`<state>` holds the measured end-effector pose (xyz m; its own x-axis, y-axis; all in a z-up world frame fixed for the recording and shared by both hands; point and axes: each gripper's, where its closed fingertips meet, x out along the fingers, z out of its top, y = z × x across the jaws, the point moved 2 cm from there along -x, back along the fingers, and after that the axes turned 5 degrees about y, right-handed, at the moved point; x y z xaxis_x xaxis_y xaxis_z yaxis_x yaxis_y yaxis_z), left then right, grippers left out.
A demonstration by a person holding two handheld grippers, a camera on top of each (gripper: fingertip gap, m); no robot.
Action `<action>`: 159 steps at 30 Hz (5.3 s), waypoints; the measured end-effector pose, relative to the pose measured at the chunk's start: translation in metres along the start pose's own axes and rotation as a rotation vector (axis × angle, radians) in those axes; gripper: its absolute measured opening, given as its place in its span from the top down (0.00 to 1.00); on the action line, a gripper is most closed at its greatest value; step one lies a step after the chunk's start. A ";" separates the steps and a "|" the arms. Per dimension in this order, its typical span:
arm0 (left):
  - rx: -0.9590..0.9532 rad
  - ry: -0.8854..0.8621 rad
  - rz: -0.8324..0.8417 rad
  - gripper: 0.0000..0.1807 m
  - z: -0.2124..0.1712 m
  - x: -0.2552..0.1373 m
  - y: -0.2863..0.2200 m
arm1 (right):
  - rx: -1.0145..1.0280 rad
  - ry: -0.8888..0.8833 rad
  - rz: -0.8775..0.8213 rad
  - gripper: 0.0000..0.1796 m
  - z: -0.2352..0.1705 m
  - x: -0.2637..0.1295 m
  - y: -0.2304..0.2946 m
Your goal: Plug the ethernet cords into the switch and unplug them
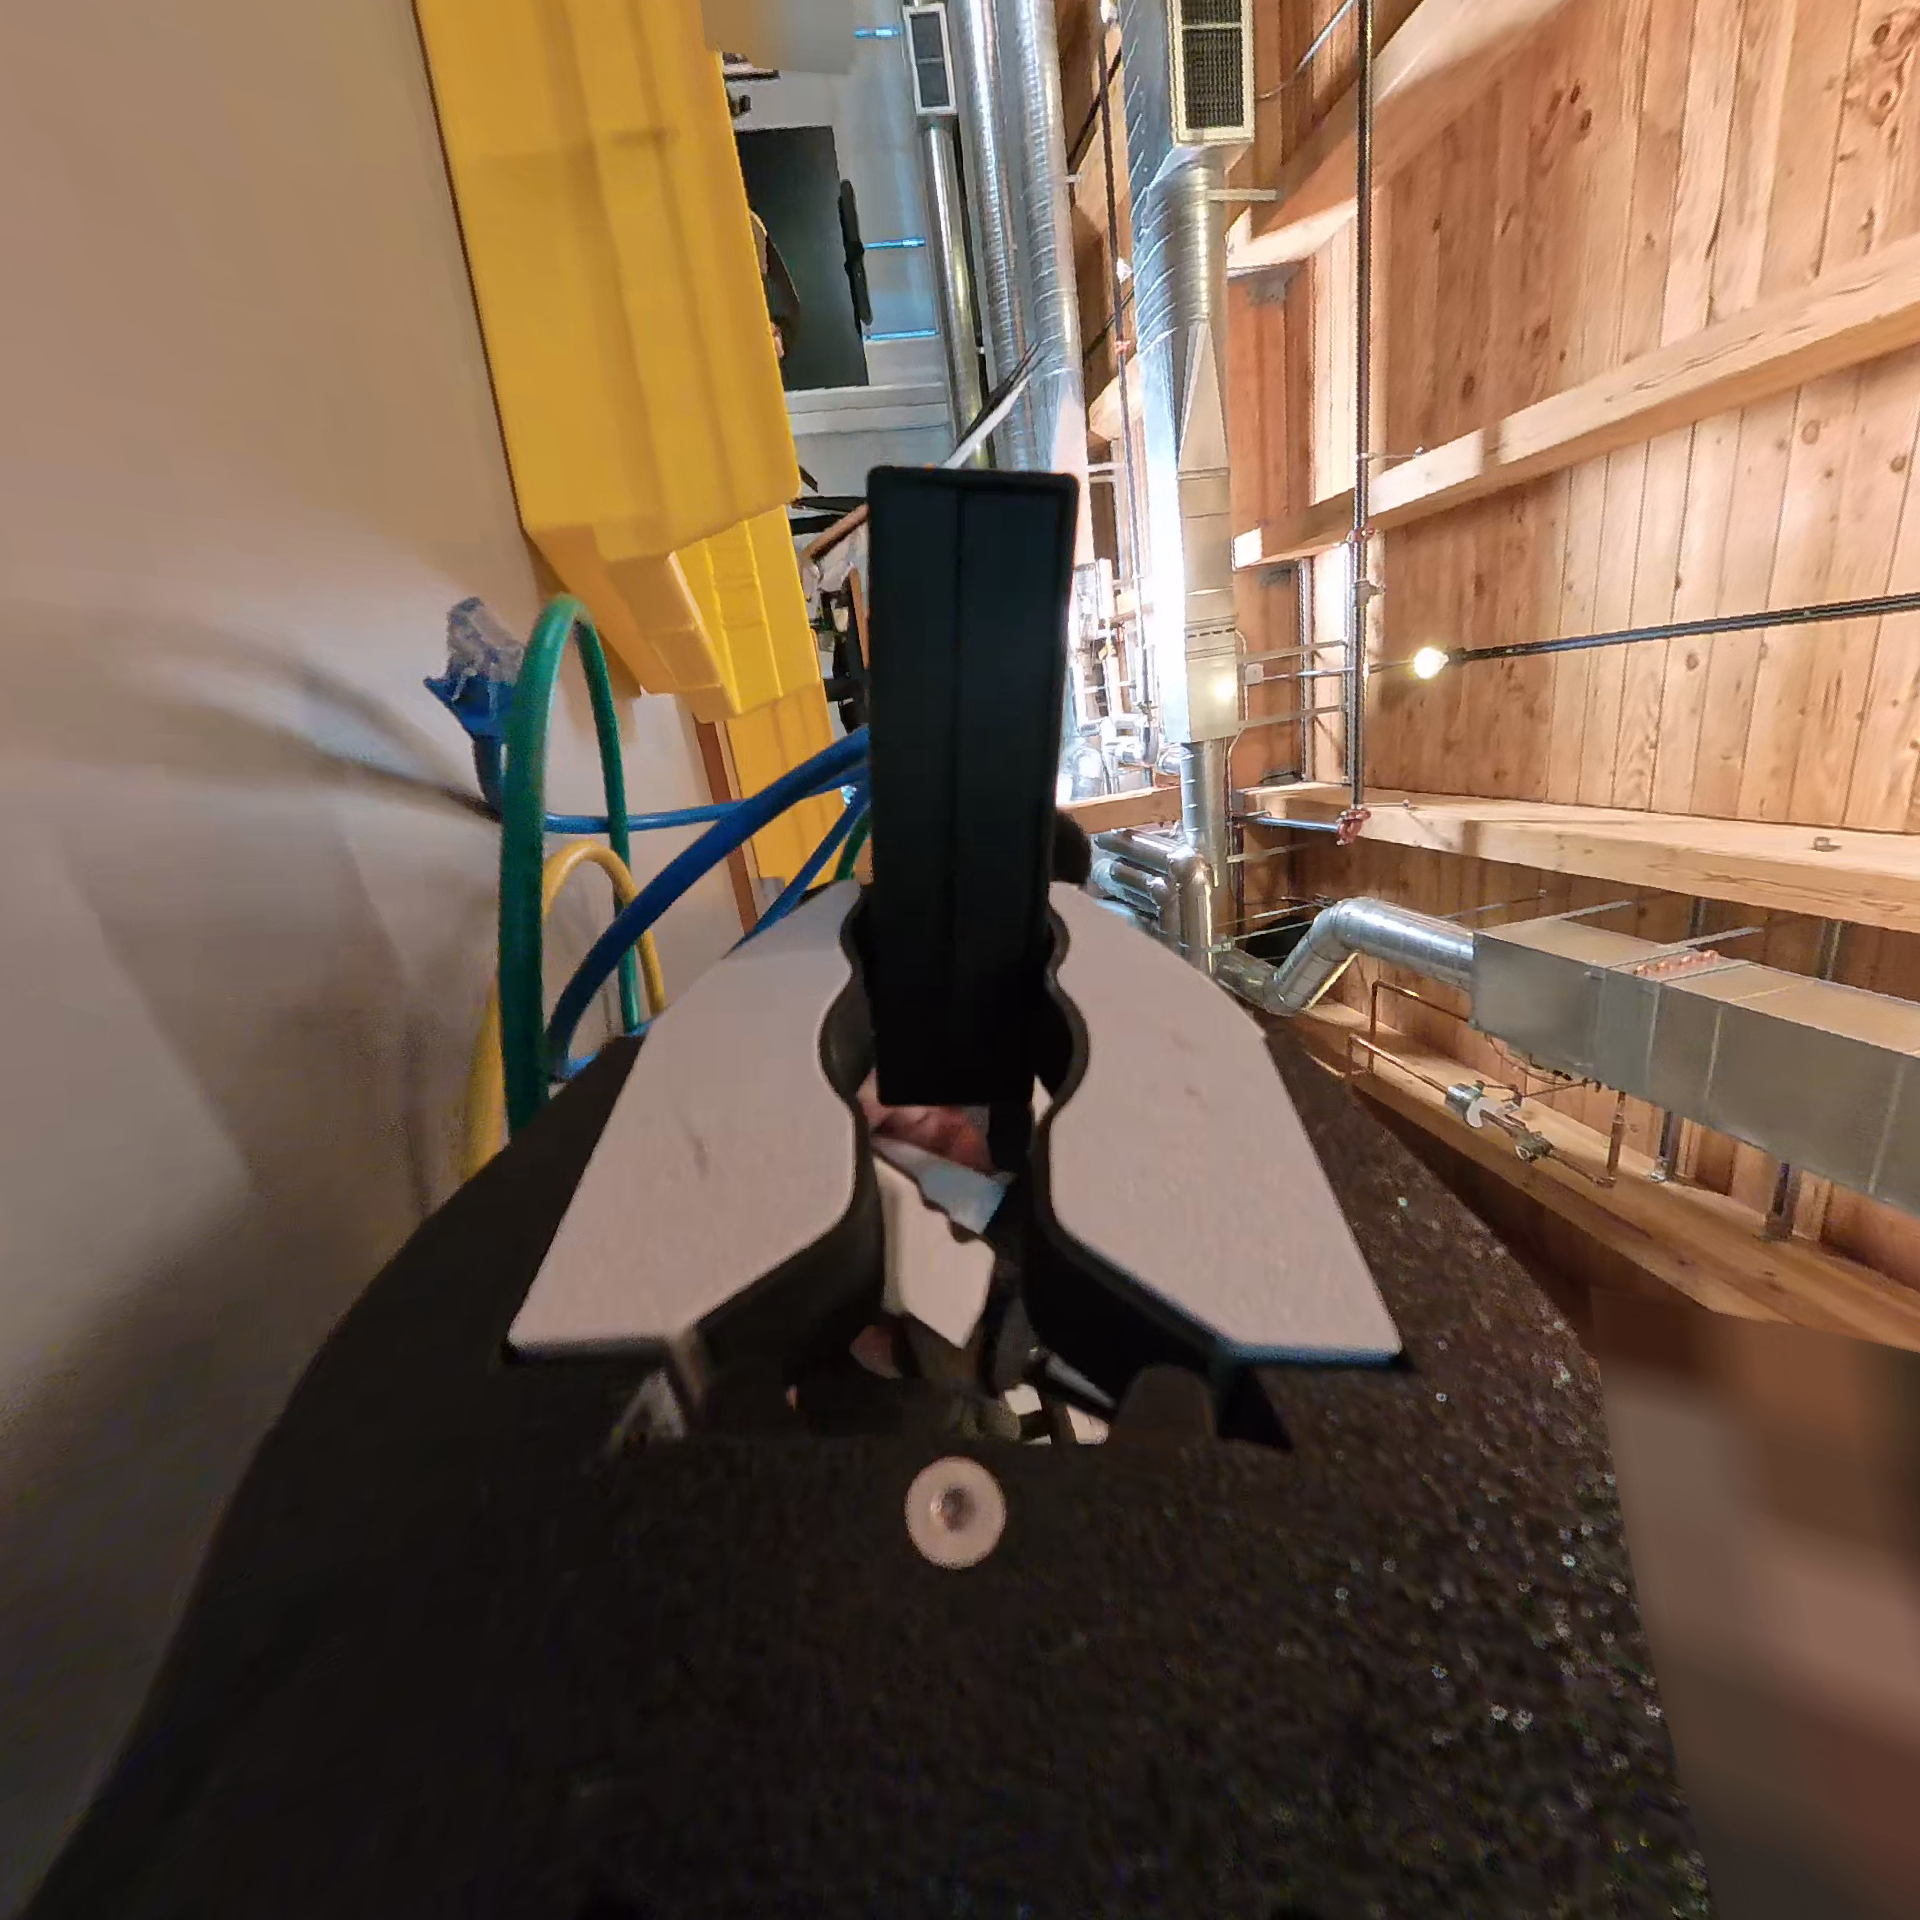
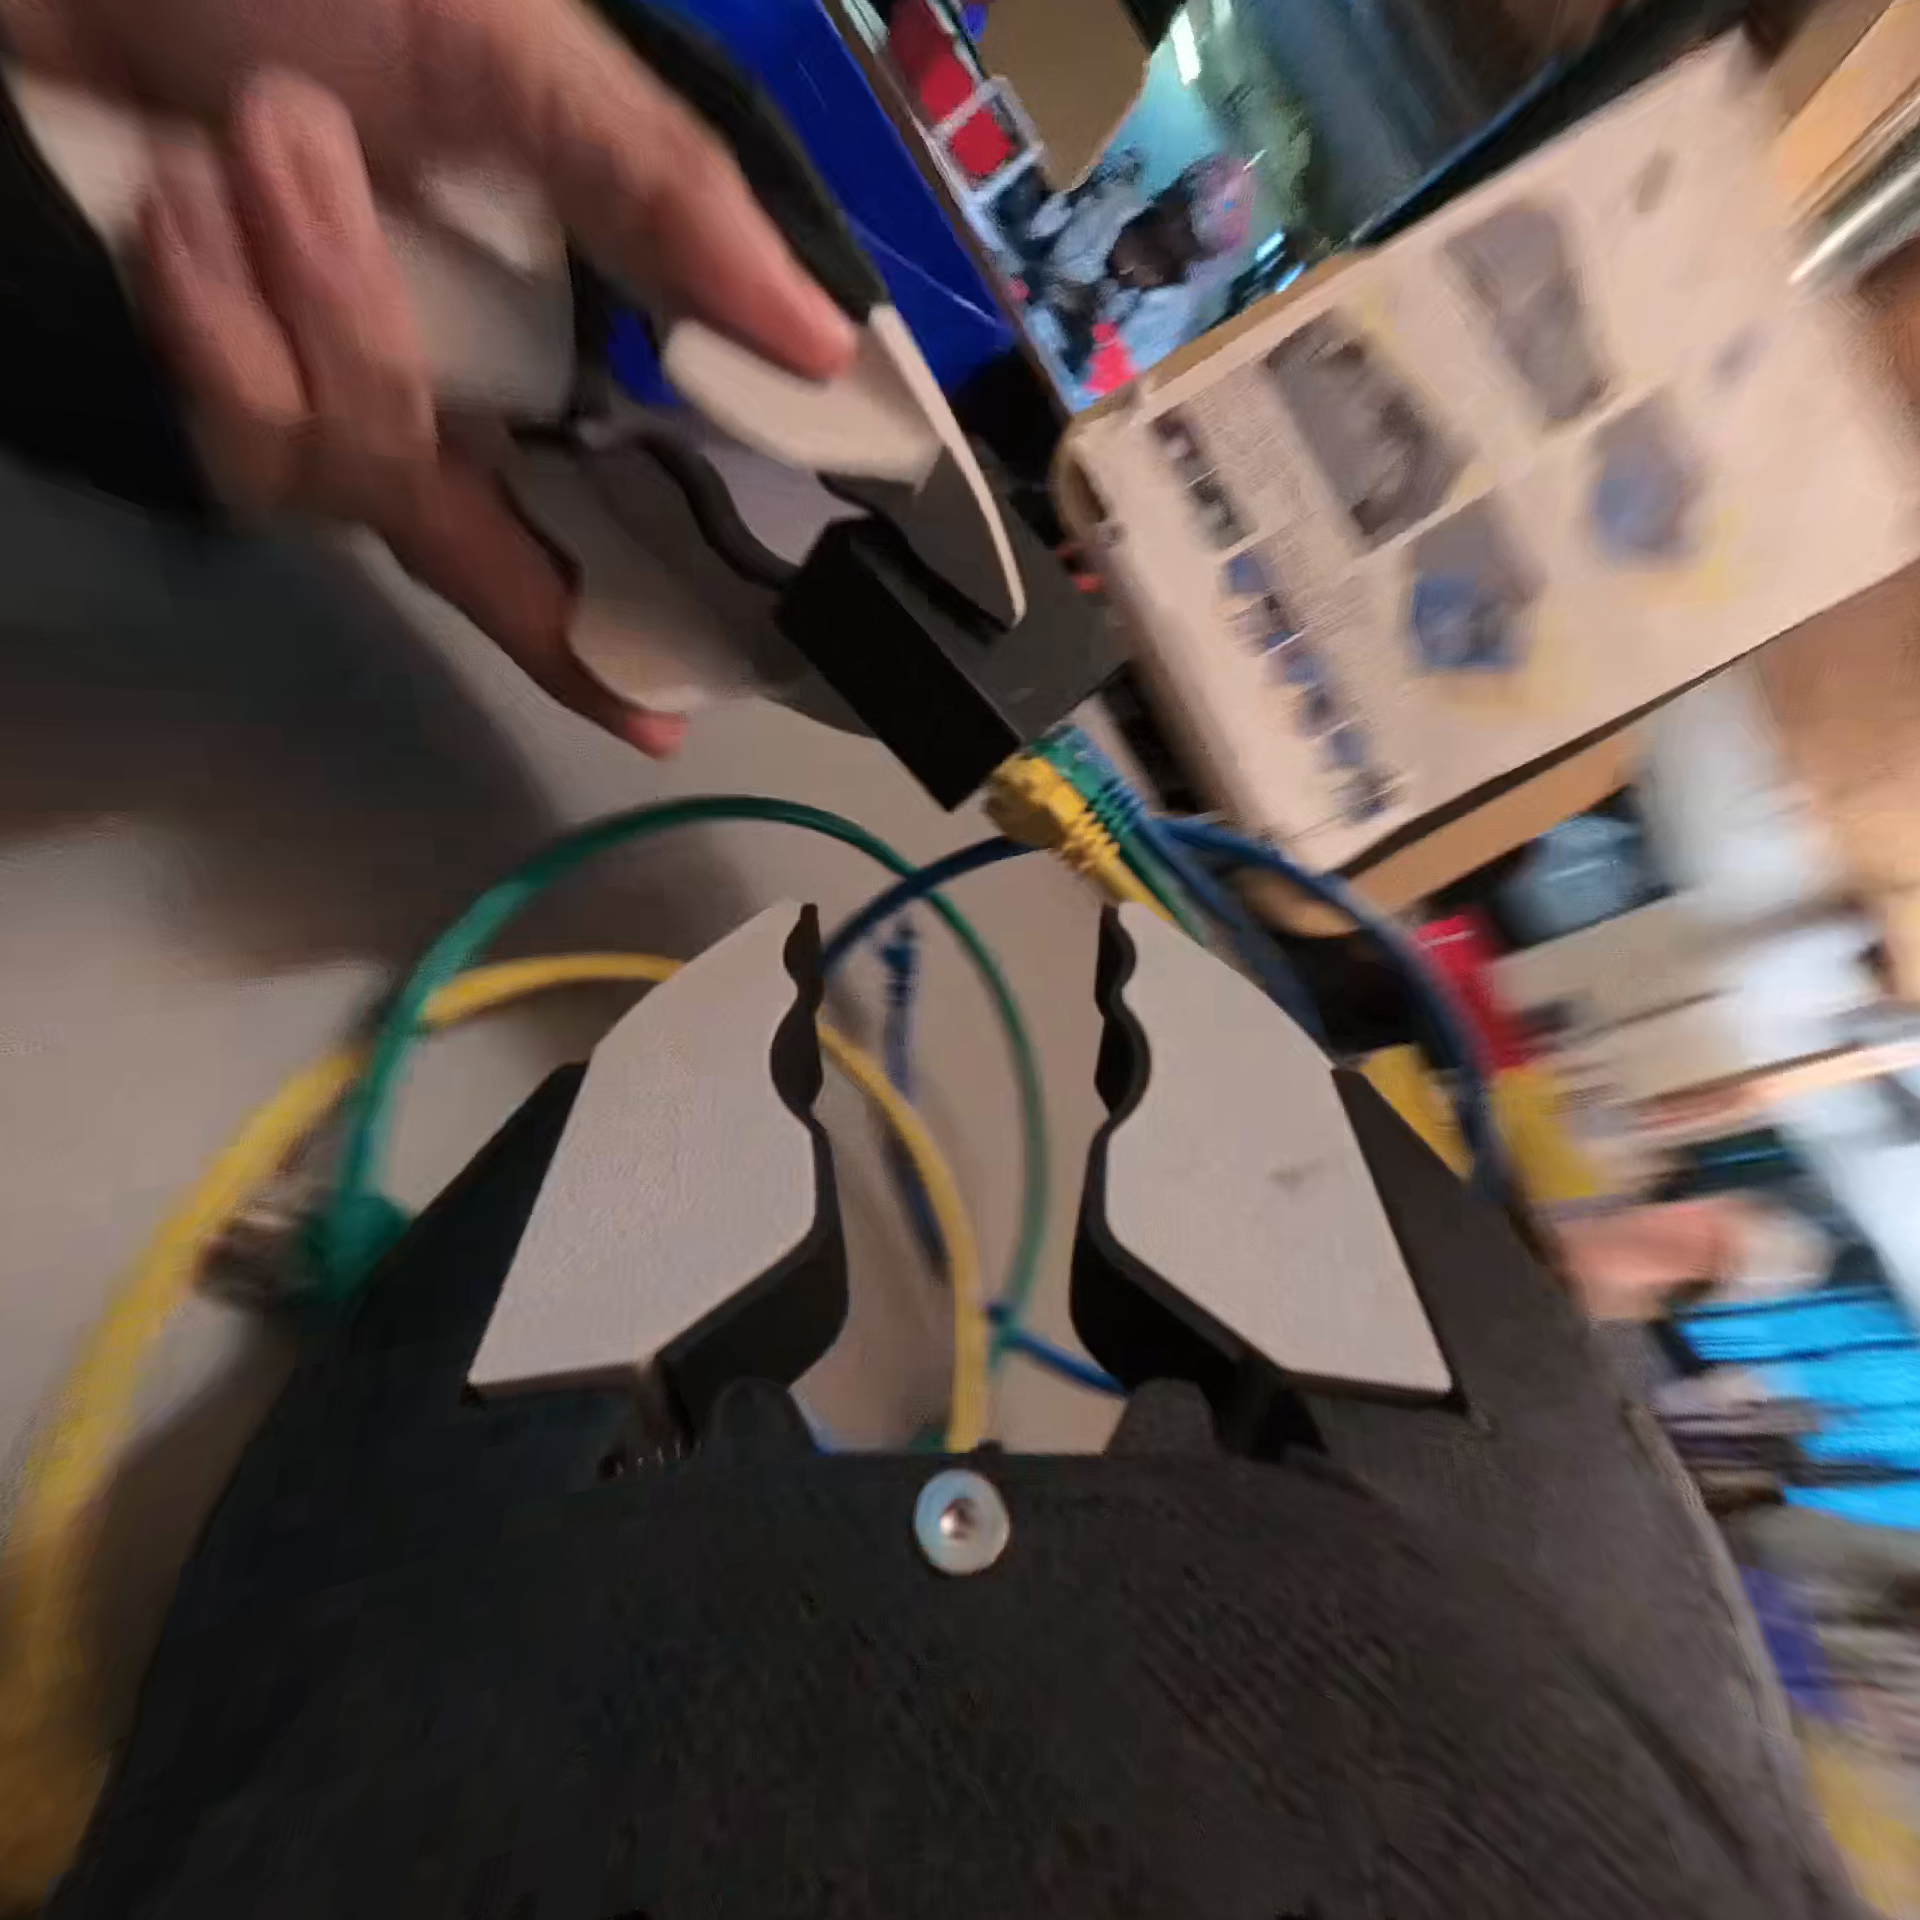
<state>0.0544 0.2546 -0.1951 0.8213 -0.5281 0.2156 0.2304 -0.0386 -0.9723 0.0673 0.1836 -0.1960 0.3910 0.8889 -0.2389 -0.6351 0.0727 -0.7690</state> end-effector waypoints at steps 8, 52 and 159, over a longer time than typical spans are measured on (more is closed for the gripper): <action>-0.006 0.045 -0.003 0.85 -0.006 -0.001 -0.001 | -0.479 -0.079 -0.207 0.84 0.004 0.019 -0.001; -0.053 0.022 -0.058 0.85 -0.002 -0.007 -0.004 | -0.829 -0.096 -0.207 0.92 0.017 0.032 -0.007; -0.126 -0.075 -0.065 0.85 0.015 -0.020 0.010 | -1.092 -0.053 0.063 0.93 0.023 0.051 -0.001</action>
<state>0.0481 0.2779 -0.2079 0.8448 -0.4562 0.2796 0.2206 -0.1791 -0.9588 0.0728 0.2397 -0.1935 0.3332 0.8970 -0.2904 0.2904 -0.3906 -0.8735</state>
